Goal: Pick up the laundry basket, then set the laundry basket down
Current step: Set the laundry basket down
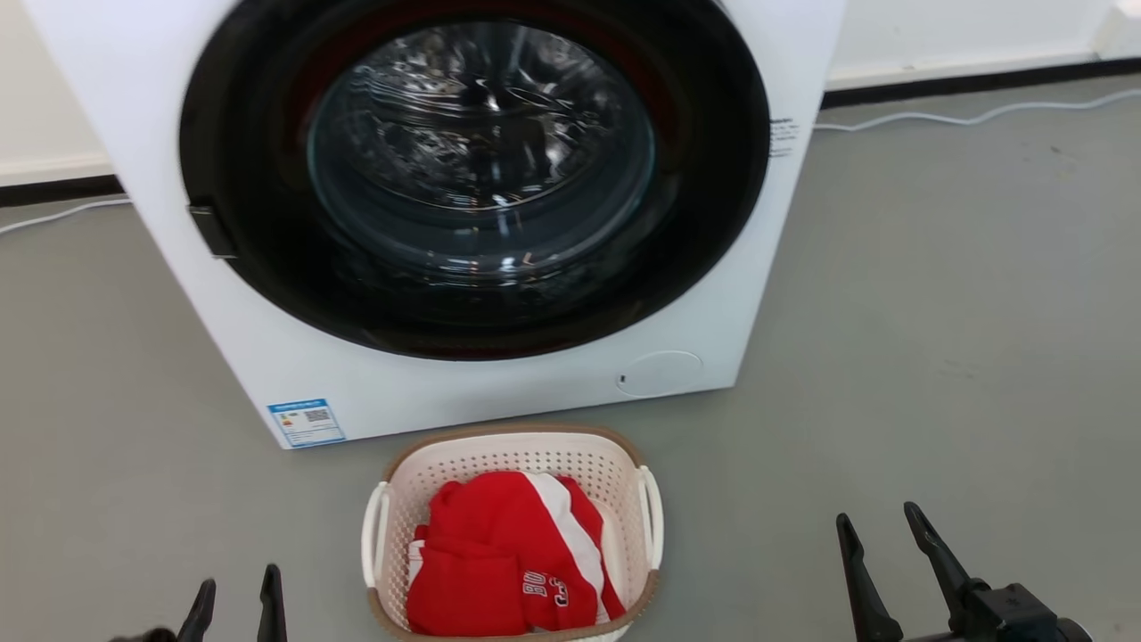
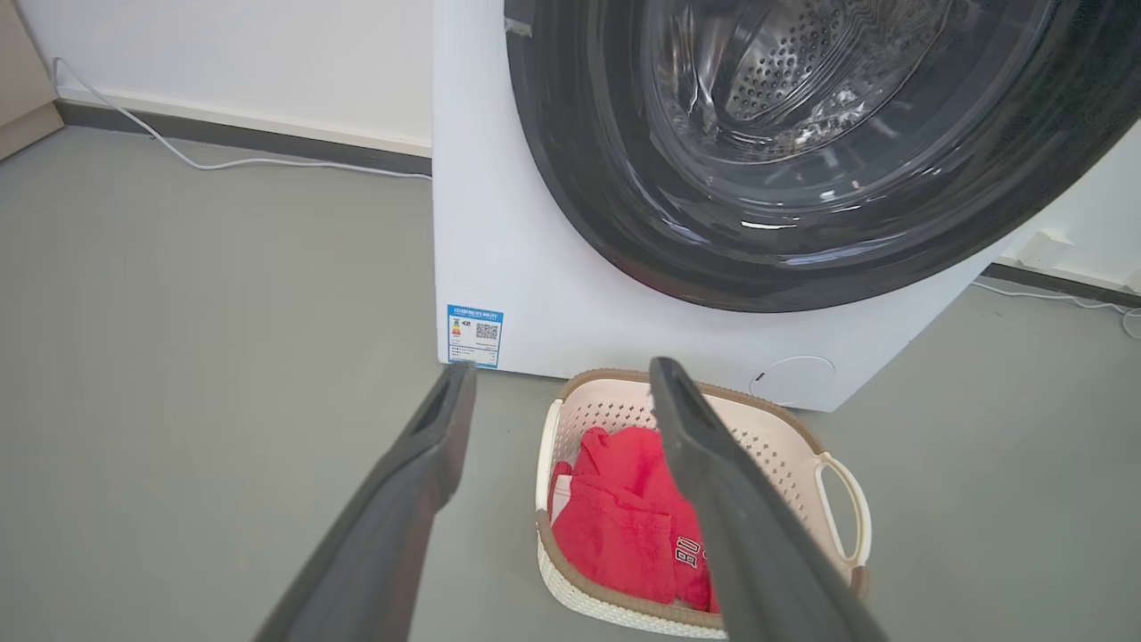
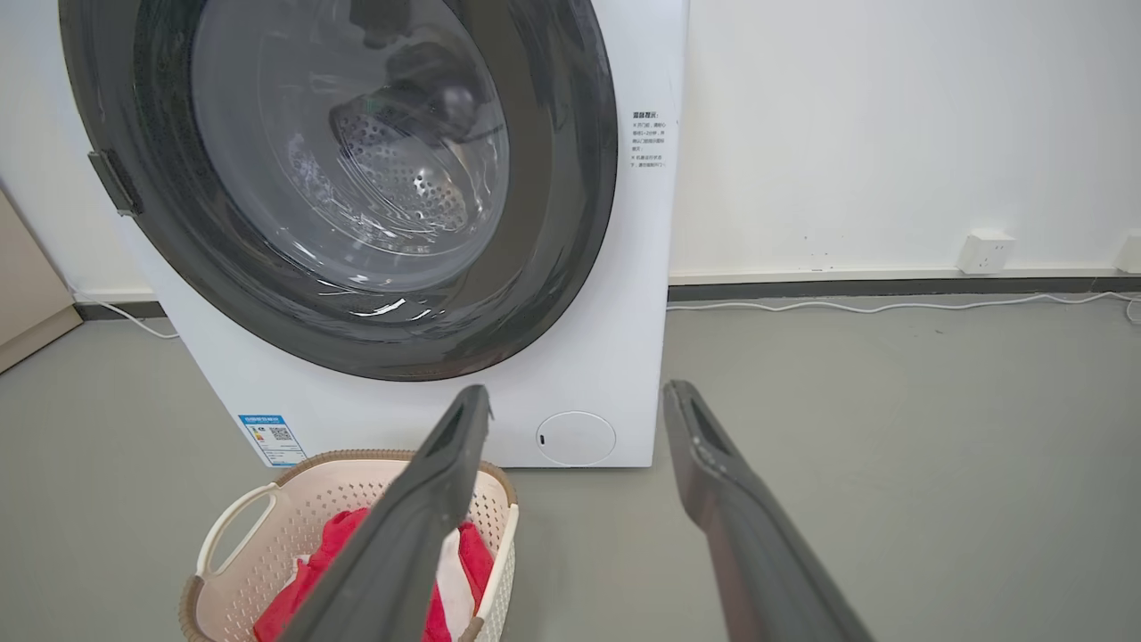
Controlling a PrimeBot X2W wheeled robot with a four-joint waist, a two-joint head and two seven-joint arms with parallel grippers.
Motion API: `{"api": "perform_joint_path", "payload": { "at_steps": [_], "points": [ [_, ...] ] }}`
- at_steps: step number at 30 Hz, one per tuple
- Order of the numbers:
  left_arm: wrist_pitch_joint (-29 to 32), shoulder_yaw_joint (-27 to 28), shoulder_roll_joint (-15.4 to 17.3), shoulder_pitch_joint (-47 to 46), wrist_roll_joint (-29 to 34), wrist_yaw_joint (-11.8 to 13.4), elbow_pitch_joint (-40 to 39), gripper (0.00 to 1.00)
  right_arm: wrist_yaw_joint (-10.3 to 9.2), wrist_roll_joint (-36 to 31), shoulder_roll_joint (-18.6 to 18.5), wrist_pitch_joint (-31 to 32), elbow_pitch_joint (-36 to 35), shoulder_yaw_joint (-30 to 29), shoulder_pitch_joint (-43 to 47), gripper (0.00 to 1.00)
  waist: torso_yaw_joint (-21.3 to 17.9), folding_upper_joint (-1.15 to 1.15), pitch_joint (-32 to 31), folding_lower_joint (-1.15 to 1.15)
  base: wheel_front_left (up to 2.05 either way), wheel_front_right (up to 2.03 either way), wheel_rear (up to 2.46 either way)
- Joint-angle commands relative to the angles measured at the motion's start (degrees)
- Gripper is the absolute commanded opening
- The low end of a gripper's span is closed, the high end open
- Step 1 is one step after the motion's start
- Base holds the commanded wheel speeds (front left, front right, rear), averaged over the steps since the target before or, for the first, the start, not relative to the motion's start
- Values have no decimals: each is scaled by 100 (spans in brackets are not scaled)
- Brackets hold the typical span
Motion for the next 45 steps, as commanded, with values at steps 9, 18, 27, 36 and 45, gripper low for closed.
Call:
{"api": "perform_joint_path", "payload": {
  "at_steps": [9,18,27,36,45],
  "points": [
    [105,80,422,-883,19,-61,483,100,26,123,-29,-37,-416,275,-432,100,-623,0,393,0,0,0,0],
    [514,10,818,-1745,72,-32,1235,100,26,271,-29,-37,-732,348,-563,100,-1031,0,1034,0,0,0,0],
    [1054,-128,1187,-2738,127,-14,2217,100,26,463,-29,-37,-989,424,-777,100,-1264,0,1795,0,0,0,0],
    [1288,-228,1499,-3345,189,-12,3011,100,26,626,-29,-37,-1140,540,-974,100,-1385,0,2288,0,0,0,0],
    [1344,-310,1791,-3931,214,-15,3540,100,26,767,-29,-37,-1329,565,-1080,100,-1467,0,2872,0,0,0,0]
  ]
}}
